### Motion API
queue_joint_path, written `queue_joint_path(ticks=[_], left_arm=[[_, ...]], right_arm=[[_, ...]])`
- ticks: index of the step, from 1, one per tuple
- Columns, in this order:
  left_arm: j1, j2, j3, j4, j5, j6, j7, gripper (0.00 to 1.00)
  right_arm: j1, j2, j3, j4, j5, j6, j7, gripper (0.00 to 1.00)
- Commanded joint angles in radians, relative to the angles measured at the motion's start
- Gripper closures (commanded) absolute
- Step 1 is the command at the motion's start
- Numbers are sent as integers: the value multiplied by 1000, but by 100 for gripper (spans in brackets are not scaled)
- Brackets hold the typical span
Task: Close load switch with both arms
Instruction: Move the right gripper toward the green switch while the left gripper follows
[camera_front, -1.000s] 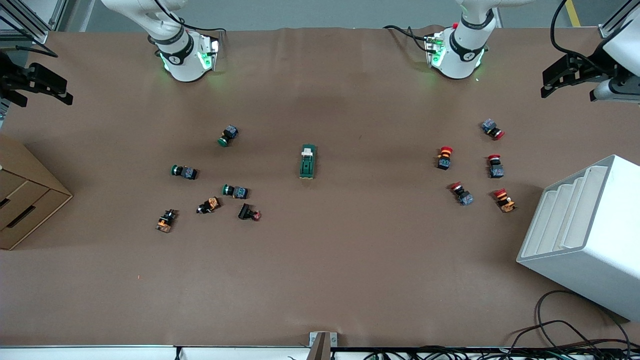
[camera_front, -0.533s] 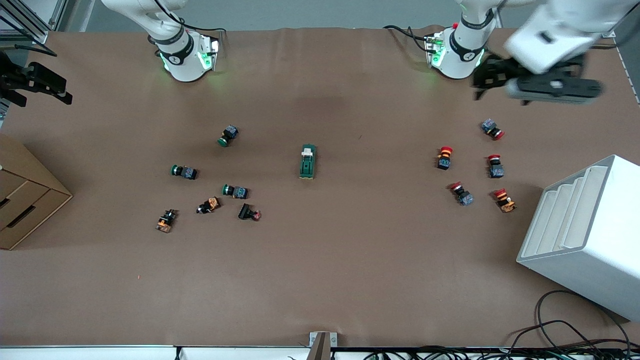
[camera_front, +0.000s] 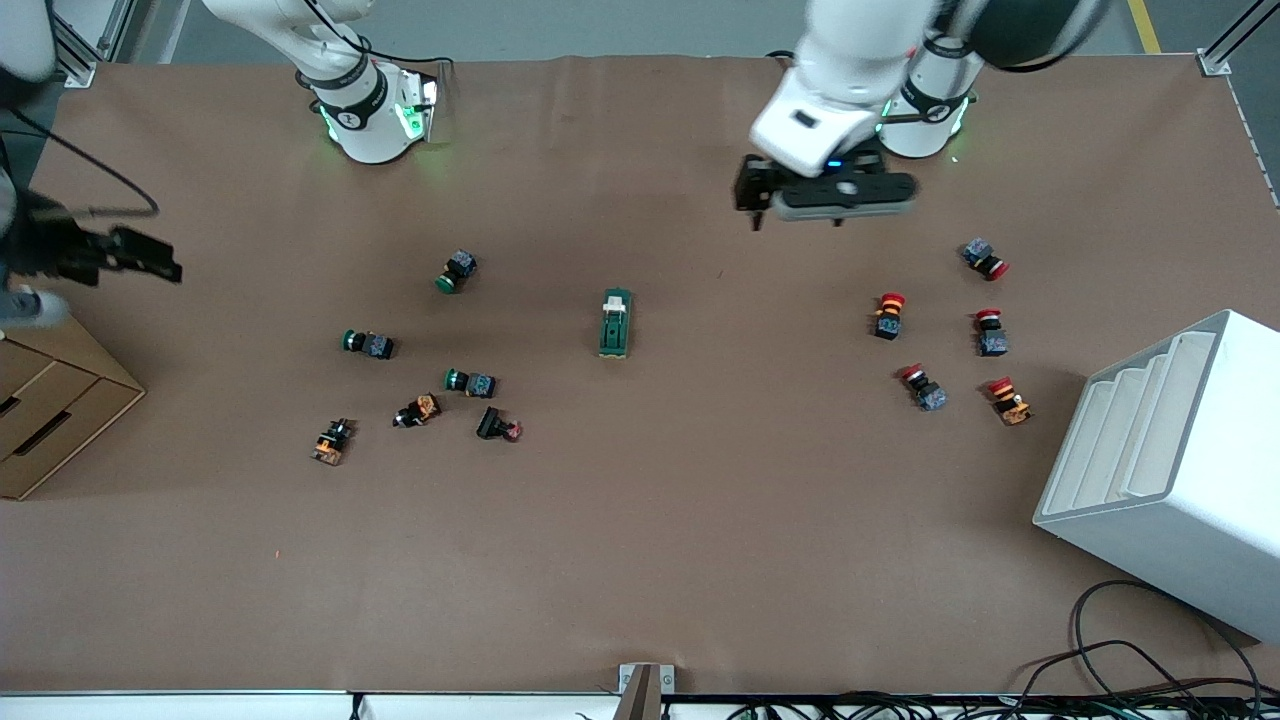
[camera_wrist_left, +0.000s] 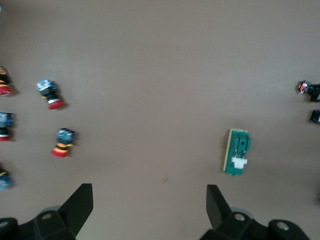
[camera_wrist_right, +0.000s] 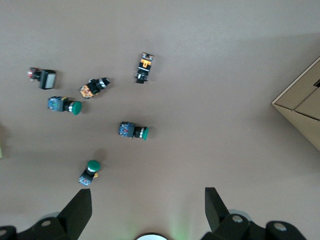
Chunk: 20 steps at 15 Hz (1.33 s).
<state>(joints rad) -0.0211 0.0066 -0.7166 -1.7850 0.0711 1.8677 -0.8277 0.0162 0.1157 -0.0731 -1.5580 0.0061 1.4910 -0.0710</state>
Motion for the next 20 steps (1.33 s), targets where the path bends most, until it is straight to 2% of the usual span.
queue_joint_path(ticks=[1,2,4,7,9,11,13,18,20], left_arm=[[-2,-16,-82,-121,80,126,-102,0],[-22,-10,-108,-154,123,177,-135,0],[-77,32,-115,-169,182,243,-258,0],[-157,116,-115,-169,324,266,-384,0],[-230,214,-115,-163,465,309,-518,1],[-296,295,-115,-165,634,311,-708,1],[-324,370,-115,-168,770,311,-851,1],[-424,525,-110,-166,1070,303,-1181,1],[-445,584,-107,-168,1180,300,-1289,1]], right_arm=[[-18,53,4,32,0,11,-18,0],[-10,61,4,26,0,12,-16,0],[22,81,9,24,9,20,25,0],[92,99,12,13,14,52,221,0],[142,117,13,15,15,58,402,0],[177,163,12,27,14,71,456,0],[183,182,12,24,18,125,474,0],[263,217,12,16,69,158,735,0],[309,217,12,-17,75,199,857,0]])
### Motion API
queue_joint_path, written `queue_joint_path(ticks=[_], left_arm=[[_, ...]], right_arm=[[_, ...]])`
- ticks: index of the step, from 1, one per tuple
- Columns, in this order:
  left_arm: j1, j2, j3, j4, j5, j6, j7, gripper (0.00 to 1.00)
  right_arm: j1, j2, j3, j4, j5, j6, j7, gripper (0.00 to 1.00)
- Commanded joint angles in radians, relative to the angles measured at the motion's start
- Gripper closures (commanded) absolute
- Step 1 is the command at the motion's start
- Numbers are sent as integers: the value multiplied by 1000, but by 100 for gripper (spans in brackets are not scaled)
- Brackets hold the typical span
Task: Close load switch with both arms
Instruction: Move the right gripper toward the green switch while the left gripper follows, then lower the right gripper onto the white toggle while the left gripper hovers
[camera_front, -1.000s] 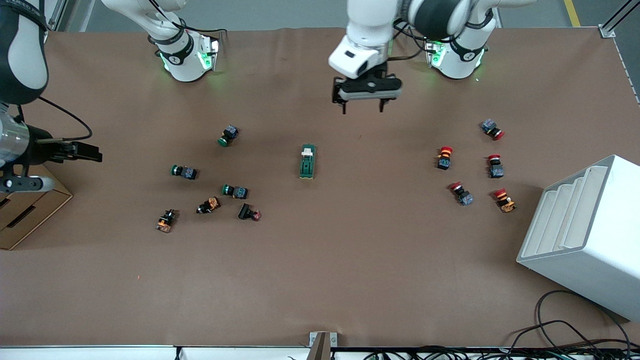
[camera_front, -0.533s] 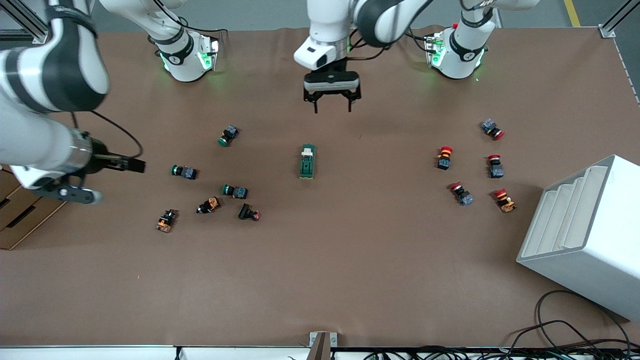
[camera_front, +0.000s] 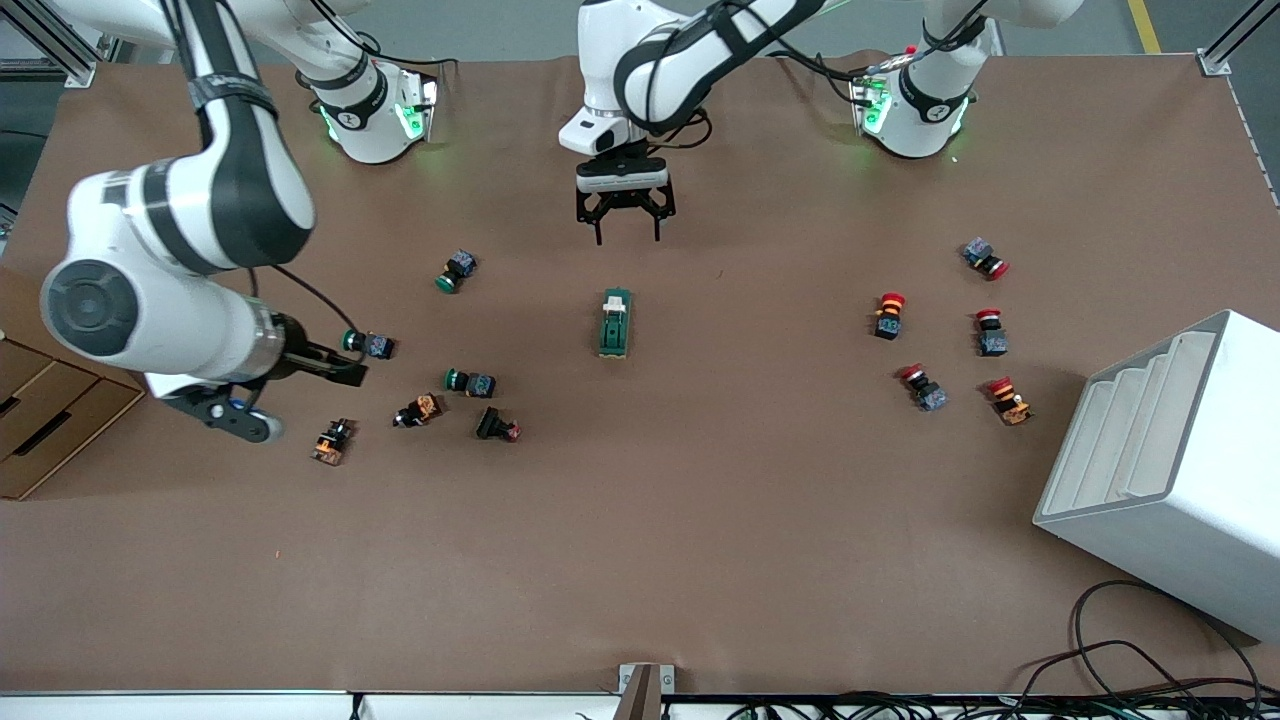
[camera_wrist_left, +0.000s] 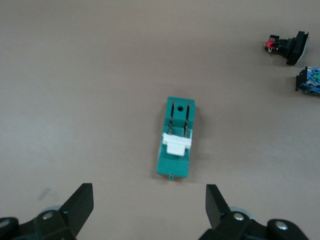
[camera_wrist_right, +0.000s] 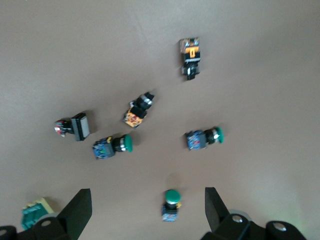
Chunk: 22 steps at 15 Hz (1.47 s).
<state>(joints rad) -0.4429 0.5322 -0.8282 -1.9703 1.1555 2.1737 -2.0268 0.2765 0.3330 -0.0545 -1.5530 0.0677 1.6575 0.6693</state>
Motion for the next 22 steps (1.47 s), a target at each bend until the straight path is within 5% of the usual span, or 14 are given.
queue_joint_path(ticks=[1,6,15,22], left_arm=[[-36,80,4,18,151,-20,-116,1],[-109,207,30,24,392,-170,-286,2],[-422,223,293,28,507,-226,-538,2],[-448,301,322,36,679,-319,-550,2]], right_arm=[[82,0,-7,-51,21,71,191,0],[245,0,-5,-153,64,223,510,0],[480,118,-5,-205,119,502,811,0],[584,185,-7,-213,121,577,854,0]])
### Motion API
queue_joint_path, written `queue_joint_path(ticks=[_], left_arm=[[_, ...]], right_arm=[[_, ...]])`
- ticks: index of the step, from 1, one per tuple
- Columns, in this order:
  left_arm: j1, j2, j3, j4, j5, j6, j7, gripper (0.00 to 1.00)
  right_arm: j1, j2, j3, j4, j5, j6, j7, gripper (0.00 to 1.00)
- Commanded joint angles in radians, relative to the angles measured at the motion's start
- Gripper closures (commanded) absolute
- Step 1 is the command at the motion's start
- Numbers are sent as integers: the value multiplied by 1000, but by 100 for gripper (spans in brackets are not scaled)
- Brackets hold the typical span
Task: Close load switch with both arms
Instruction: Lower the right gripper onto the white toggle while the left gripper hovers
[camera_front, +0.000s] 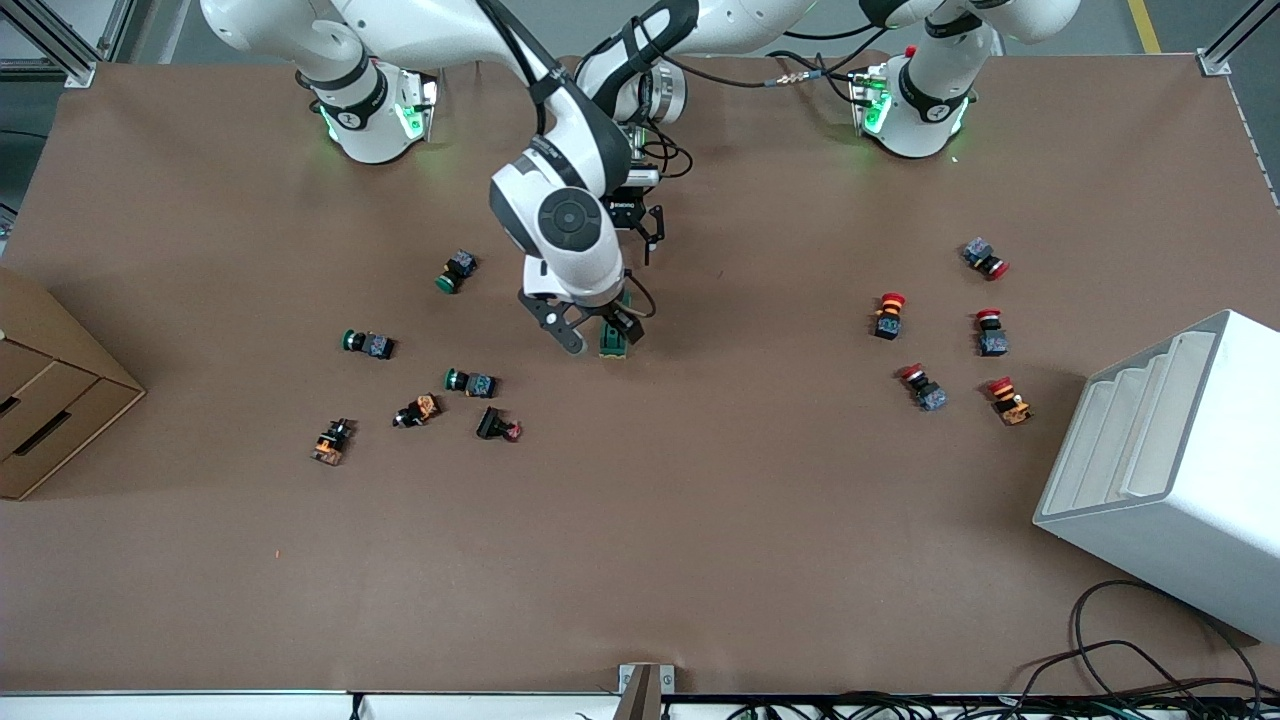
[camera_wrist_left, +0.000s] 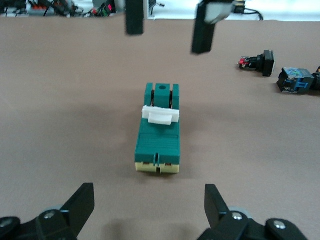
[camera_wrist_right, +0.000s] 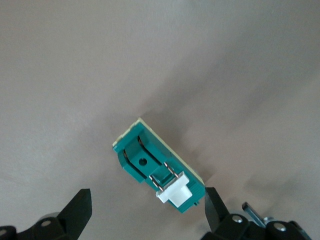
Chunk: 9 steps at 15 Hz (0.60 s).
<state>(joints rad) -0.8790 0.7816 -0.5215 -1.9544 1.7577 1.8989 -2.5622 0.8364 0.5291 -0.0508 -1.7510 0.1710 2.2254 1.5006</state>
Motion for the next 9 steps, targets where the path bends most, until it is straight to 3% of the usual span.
queue_joint_path(ticks=[1,5,9], left_arm=[[-11,65,17,43,94,-50,-19,2],[-41,117,32,97,100,-84,-13,2],[-61,129,46,92,98,-109,-13,2]], right_arm=[[29,-11,-11,-28,16,28,30,0],[64,-11,-11,-110,16,147,58,0],[90,29,-11,-113,16,200,84,0]])
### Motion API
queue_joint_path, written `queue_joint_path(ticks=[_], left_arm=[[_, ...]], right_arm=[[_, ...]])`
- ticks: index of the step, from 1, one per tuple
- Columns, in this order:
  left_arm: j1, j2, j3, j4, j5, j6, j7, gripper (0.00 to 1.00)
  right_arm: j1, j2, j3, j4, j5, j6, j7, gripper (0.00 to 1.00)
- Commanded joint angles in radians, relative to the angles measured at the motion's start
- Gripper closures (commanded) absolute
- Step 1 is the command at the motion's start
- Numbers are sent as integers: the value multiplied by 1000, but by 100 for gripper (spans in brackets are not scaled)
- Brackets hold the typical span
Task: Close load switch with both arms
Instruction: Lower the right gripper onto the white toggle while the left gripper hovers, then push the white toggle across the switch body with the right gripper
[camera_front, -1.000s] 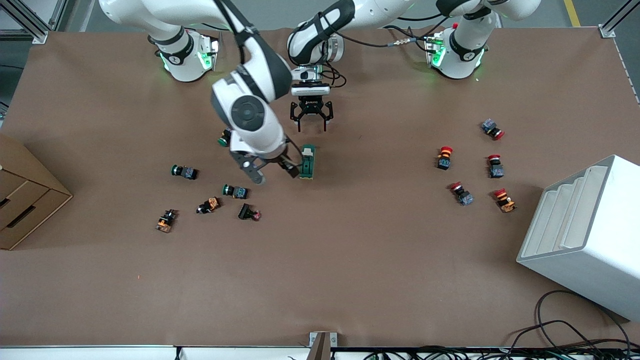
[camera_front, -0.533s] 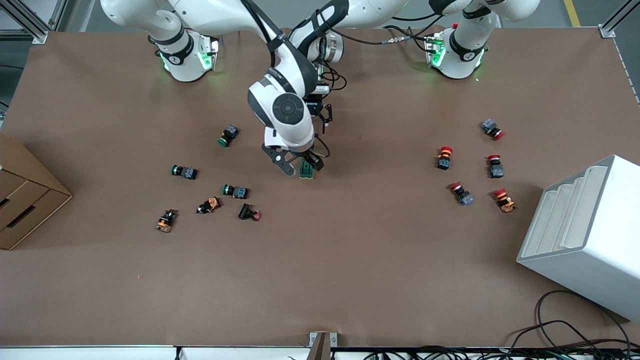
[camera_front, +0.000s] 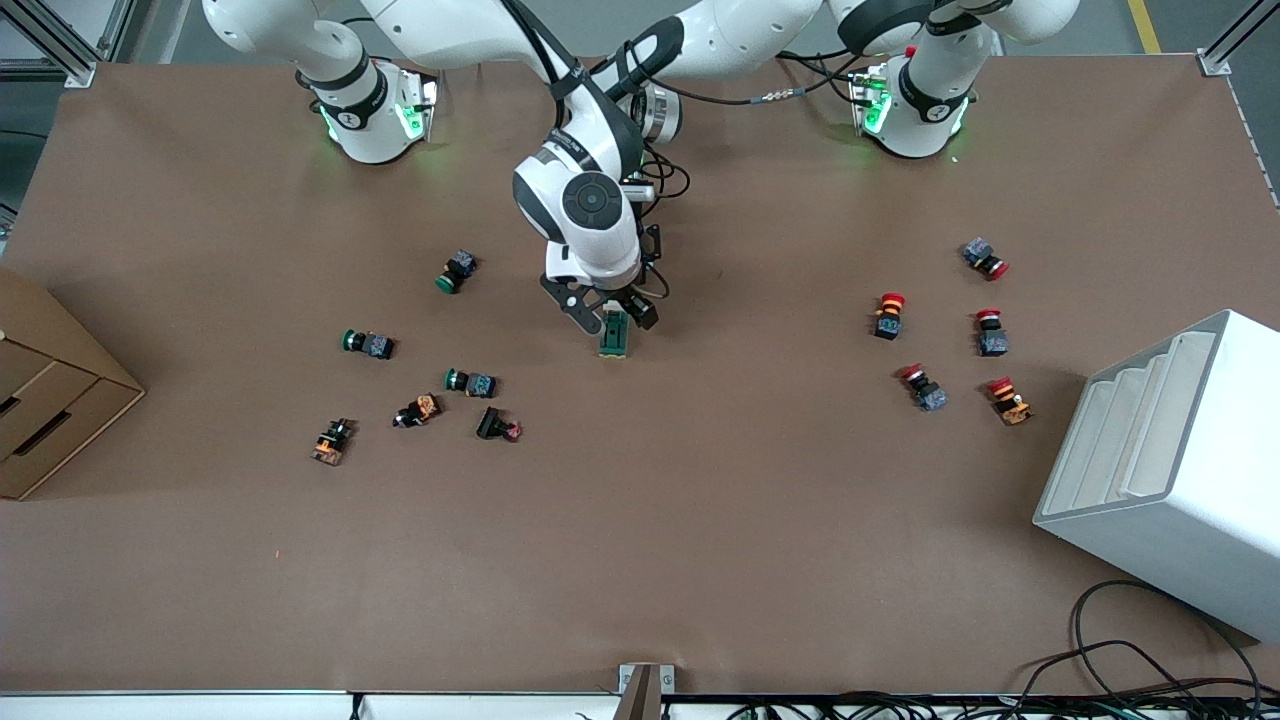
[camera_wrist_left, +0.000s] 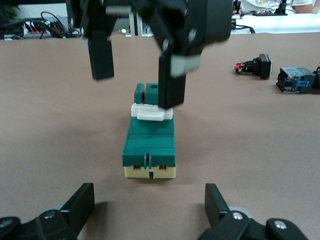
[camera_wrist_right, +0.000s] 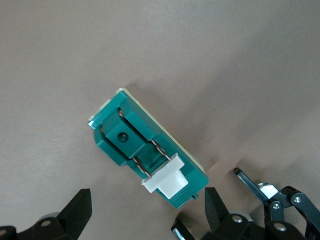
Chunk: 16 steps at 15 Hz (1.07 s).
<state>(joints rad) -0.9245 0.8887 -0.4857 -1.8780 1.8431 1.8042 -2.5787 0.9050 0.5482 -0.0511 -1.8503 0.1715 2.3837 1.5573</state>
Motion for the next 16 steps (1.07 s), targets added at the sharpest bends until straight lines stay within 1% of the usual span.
queue_joint_path(ticks=[1,5,9,16], left_arm=[[-17,25,10,17,13,-23,3,2],[-31,50,10,20,15,-45,-1,2],[-43,53,18,20,15,-49,-4,2],[-43,53,18,23,13,-51,-4,2]], right_arm=[[25,24,-10,-14,16,57,30,0],[34,48,-10,-12,16,86,30,0],[23,50,-12,-6,16,112,32,0],[-3,49,-18,29,14,111,32,0]])
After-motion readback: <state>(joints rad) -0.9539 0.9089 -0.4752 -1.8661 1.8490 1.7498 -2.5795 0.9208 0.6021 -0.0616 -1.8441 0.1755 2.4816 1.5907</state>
